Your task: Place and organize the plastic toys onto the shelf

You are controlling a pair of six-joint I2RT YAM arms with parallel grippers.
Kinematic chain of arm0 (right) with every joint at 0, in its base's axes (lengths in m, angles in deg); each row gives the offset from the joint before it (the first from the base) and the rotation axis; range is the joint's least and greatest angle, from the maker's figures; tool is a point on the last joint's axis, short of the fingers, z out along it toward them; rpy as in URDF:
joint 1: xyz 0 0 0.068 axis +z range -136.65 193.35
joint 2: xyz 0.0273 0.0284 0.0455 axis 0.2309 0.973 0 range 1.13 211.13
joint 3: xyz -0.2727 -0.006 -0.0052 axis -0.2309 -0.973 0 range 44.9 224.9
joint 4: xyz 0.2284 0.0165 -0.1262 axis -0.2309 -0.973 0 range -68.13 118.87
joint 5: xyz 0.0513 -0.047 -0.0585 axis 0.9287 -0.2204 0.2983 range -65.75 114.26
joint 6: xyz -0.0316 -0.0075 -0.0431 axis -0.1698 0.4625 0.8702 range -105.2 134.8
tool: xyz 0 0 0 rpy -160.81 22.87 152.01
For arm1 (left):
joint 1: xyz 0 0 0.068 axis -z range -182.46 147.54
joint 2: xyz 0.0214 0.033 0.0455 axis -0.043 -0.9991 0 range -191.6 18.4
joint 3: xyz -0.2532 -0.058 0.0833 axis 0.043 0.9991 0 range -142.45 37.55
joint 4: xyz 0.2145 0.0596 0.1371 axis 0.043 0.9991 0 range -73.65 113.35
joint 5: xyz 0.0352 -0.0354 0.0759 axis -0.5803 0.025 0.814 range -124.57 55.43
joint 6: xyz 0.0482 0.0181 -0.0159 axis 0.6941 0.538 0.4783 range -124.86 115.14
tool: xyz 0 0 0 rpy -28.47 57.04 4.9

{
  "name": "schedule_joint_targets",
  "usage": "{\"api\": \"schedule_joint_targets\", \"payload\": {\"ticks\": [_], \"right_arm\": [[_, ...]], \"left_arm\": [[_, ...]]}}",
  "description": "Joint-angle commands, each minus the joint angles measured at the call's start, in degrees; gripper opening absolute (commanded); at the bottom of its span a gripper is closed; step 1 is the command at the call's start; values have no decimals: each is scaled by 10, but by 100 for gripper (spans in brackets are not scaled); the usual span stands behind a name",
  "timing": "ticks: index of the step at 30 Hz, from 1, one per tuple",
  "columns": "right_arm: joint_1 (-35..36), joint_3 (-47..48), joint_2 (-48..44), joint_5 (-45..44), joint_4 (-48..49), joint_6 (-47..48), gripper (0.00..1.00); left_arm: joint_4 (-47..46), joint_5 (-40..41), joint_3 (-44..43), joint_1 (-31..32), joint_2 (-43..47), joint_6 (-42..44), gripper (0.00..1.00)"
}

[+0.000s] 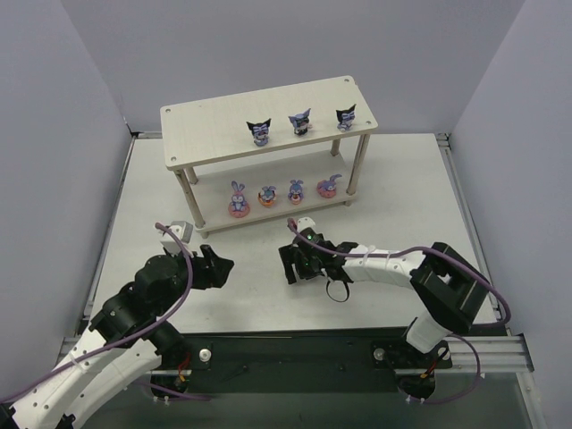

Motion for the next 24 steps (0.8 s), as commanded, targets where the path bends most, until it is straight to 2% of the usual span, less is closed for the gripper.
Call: {"api": "schedule_joint_targets", "payload": {"ticks": [1,3,8,13,19,24], "right_arm": [[59,57,34,-73,-67,-70,77],[81,84,47,-105,-106,-99,77],[109,84,56,-121,-109,-176,76],[114,70,22,-140,-110,-182,78],[126,77,3,-93,-105,-144,77],[138,90,28,-67,-88,-138,76]], "left_arm": [[1,10,-23,1,8,2,82],[1,10,-23,1,8,0,82],[4,7,-24,1,8,-4,82],[10,6,-22,0,12,-9,82],[13,6,-13,1,20,-17,81],[17,6,-13,1,23,-21,81]]}}
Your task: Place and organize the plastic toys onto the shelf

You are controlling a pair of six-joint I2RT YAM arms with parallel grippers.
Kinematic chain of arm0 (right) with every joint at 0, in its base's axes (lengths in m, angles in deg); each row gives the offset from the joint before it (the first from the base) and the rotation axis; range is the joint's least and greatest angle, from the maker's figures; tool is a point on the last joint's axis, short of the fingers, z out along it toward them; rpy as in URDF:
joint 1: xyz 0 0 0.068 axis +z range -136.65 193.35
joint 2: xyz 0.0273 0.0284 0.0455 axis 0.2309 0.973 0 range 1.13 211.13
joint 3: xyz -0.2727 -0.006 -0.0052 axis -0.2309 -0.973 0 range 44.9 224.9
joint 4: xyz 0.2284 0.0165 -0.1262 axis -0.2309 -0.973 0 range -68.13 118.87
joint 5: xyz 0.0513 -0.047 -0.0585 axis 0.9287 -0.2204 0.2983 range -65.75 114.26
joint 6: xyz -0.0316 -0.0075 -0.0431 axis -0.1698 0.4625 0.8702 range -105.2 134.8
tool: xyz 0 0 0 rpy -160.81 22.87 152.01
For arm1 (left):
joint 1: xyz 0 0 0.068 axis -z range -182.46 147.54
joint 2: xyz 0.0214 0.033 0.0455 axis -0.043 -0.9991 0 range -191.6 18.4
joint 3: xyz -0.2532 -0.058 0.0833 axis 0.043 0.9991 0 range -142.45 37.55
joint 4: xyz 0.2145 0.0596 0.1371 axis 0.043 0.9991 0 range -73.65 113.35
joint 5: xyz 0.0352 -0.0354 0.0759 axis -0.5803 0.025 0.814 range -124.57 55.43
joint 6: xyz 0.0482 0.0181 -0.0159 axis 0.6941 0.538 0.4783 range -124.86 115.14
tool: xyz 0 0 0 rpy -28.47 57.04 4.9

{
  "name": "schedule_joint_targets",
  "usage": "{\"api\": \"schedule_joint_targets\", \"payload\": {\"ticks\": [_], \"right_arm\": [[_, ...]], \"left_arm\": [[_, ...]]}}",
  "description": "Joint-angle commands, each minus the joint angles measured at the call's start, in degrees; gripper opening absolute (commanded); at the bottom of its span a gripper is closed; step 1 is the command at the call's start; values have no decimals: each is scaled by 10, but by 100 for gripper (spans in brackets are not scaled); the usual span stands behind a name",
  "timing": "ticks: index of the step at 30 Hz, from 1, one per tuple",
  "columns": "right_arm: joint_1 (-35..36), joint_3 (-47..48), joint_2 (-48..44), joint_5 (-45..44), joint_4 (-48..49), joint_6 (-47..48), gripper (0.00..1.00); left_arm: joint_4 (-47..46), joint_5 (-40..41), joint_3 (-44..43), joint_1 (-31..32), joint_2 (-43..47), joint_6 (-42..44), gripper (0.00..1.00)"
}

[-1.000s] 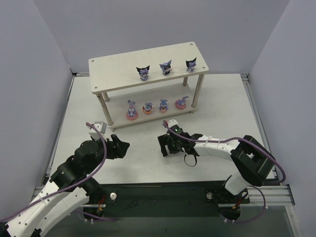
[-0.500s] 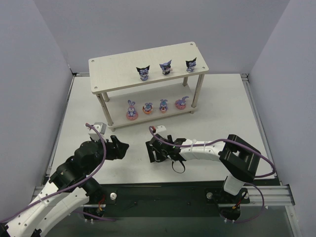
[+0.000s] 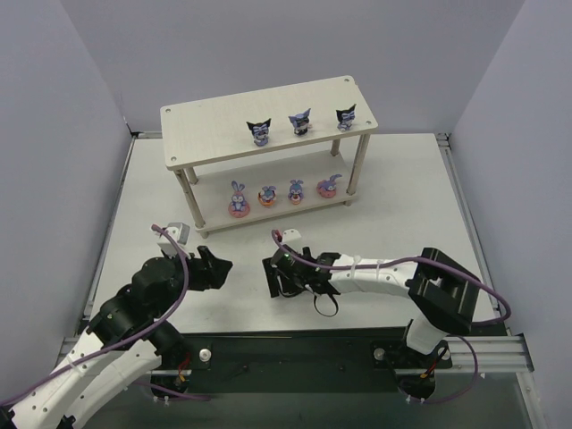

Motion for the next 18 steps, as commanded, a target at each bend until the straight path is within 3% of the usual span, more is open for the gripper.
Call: {"api": "schedule_joint_targets", "payload": {"ticks": [1,11,18], "right_arm": [[15,23,15,20,-4,3,75],[56,67,34,-11,-37,-44,73],[68,25,-49,-56,-61,-79,73]], "left_arm": [[7,5,-14,1,6,-9,82],[29,11,-18,1,28,-16,82],[19,-2,-2,0,7,-32,82]]}}
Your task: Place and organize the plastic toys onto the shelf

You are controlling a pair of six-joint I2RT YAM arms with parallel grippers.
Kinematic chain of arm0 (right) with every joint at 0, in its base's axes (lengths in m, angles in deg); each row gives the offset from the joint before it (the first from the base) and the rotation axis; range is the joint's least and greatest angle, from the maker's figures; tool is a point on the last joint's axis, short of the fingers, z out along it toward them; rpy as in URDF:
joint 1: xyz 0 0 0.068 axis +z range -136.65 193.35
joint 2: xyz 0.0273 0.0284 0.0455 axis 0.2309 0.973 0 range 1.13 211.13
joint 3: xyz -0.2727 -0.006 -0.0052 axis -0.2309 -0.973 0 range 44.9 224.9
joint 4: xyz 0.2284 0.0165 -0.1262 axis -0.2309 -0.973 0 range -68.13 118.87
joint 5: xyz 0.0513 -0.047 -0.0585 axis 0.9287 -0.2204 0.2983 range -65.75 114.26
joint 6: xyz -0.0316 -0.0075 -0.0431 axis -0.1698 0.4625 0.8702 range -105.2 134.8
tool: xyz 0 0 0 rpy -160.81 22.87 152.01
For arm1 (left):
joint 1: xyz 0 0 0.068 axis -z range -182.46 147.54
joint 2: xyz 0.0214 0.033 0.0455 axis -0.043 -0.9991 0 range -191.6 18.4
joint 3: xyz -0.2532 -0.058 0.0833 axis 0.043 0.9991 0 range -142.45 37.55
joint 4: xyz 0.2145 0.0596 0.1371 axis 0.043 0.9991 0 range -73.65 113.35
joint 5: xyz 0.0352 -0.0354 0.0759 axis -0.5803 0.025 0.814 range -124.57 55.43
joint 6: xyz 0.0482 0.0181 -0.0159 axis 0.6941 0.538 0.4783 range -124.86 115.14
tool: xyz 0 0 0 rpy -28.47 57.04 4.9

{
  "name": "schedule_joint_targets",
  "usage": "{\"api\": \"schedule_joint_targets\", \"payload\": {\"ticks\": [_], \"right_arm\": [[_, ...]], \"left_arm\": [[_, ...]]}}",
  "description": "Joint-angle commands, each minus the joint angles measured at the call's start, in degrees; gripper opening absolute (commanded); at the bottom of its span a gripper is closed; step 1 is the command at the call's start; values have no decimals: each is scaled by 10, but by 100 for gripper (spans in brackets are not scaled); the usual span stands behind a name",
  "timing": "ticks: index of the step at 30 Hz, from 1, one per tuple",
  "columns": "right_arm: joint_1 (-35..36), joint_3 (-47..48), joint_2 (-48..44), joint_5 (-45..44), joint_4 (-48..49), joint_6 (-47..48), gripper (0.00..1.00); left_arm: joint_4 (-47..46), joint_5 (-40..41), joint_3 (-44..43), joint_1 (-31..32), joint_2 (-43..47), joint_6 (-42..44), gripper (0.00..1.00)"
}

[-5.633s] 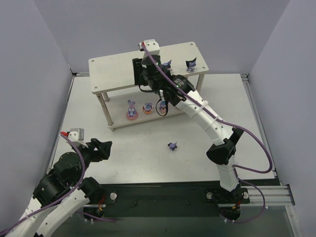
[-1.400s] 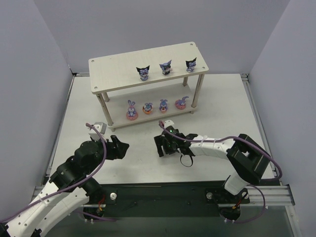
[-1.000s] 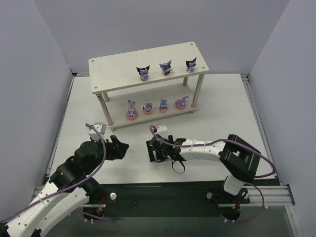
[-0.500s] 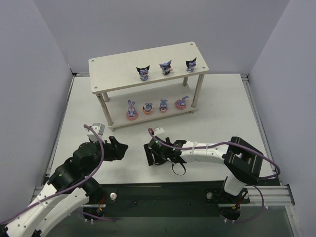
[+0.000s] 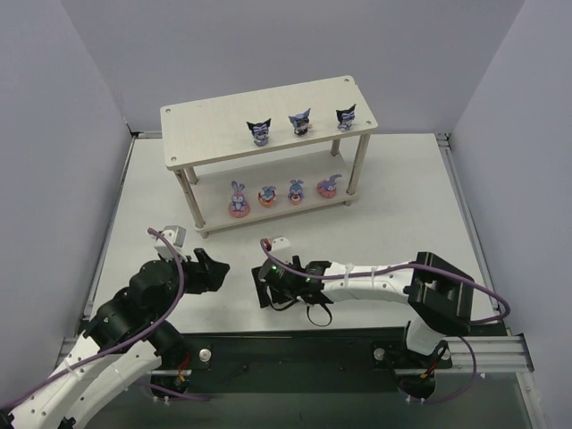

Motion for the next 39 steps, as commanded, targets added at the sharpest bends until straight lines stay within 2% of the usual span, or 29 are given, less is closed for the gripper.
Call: {"api": "schedule_joint_targets", "payload": {"ticks": [1,7,13,16,20,24,27,34,39], "right_arm": [[2,-39,-89,-57,-37,-40,73],[1,-89,-204,-118,-101,-76,75],[-15,-149,-303,-160,-147,-106,76],[-27,-174,-339,-163,-158,-116,77],[-36,-191,-370,-166,-169,-123,77],[-42,-195,-381,-168,-175,-124,77],[-43,-195,-378,-168,-178,-124,77],[-50,-202,-375,-167,-182,-130,77],[-55,-212,-386,-167,-183,-132,77]], "left_arm": [[-17,-11,1,1,-20,-21,82],[-95,-61,52,2,-58,-31,82],[-250,-132,134,8,-96,-59,82],[-328,-137,176,25,-130,-74,82],[-375,-94,186,78,-201,-61,82],[-430,-3,181,164,-266,-33,82],[-478,37,184,193,-320,-23,82],[-613,97,195,217,-432,6,82],[-630,138,170,237,-505,39,81]]}}
